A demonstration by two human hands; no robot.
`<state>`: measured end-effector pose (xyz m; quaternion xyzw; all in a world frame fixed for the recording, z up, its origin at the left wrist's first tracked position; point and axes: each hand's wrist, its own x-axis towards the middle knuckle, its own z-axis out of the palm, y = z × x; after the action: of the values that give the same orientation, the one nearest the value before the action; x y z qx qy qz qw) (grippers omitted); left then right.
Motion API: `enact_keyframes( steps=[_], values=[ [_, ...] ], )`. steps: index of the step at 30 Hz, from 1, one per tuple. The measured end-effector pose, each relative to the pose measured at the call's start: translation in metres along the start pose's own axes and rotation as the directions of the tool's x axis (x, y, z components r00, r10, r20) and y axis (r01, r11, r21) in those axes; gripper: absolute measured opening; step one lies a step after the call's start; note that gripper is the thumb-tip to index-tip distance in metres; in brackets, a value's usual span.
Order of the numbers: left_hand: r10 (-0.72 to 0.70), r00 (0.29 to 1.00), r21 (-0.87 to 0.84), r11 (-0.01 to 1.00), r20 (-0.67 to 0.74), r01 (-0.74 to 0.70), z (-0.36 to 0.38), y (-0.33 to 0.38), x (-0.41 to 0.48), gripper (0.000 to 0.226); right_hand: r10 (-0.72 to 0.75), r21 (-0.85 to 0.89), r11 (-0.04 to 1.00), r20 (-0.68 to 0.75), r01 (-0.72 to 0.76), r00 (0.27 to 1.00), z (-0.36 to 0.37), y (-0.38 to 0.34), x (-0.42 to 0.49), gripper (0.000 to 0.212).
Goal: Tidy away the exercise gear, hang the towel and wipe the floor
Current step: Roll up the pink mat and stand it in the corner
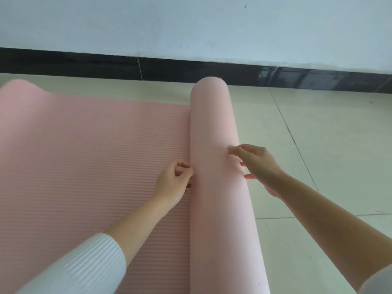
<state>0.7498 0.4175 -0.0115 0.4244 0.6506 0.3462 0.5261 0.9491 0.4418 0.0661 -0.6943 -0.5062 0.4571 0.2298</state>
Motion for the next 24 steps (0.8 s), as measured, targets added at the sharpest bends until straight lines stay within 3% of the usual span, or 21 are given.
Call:
enact_keyframes(
  steps=[3,5,6,8,11,15,18,21,24],
  values=[
    [-0.156,0.983,-0.003,0.988,0.097,0.157,-0.025,-0.004,-0.001,0.042,0.086,0.142,0.987,-0.045,-0.078,0.995,0.024,-0.024,0.004,0.049],
    [-0.199,0.964,0.018,0.980,0.175,0.199,-0.045,-0.010,-0.004,0.059,0.199,0.296,0.933,0.050,-0.205,0.979,0.041,-0.039,0.006,0.040],
    [-0.204,0.957,0.018,0.979,0.205,0.204,-0.054,-0.011,-0.006,0.061,0.212,0.291,0.929,0.094,-0.230,0.973,0.051,-0.044,0.006,0.033],
    [-0.199,0.954,0.031,0.980,0.223,0.198,-0.070,-0.015,-0.009,0.059,0.155,0.091,0.983,0.060,-0.160,0.986,0.072,-0.053,0.009,0.033],
    [-0.209,0.976,-0.022,0.977,0.068,0.211,-0.095,-0.021,-0.010,0.055,-0.023,-0.187,0.982,0.022,0.026,0.999,0.102,-0.073,0.010,0.049],
    [-0.061,0.979,0.007,0.998,-0.196,0.064,-0.135,-0.022,-0.014,0.037,-0.095,-0.255,0.959,0.131,0.126,0.987,0.145,-0.101,-0.001,0.040],
    [-0.014,0.988,-0.016,1.000,-0.154,0.012,-0.159,-0.024,-0.020,0.025,-0.188,-0.180,0.962,0.113,0.206,0.976,0.168,-0.122,-0.013,0.040],
    [-0.030,1.000,0.078,0.996,-0.001,0.030,-0.177,-0.024,-0.025,0.049,-0.200,-0.061,0.977,0.085,0.206,0.976,0.179,-0.139,-0.013,0.037],
    [-0.045,0.995,0.055,0.998,0.085,0.040,-0.191,-0.024,-0.030,0.049,-0.131,0.203,0.974,0.161,0.097,0.978,0.192,-0.149,-0.008,0.022]
  ],
)
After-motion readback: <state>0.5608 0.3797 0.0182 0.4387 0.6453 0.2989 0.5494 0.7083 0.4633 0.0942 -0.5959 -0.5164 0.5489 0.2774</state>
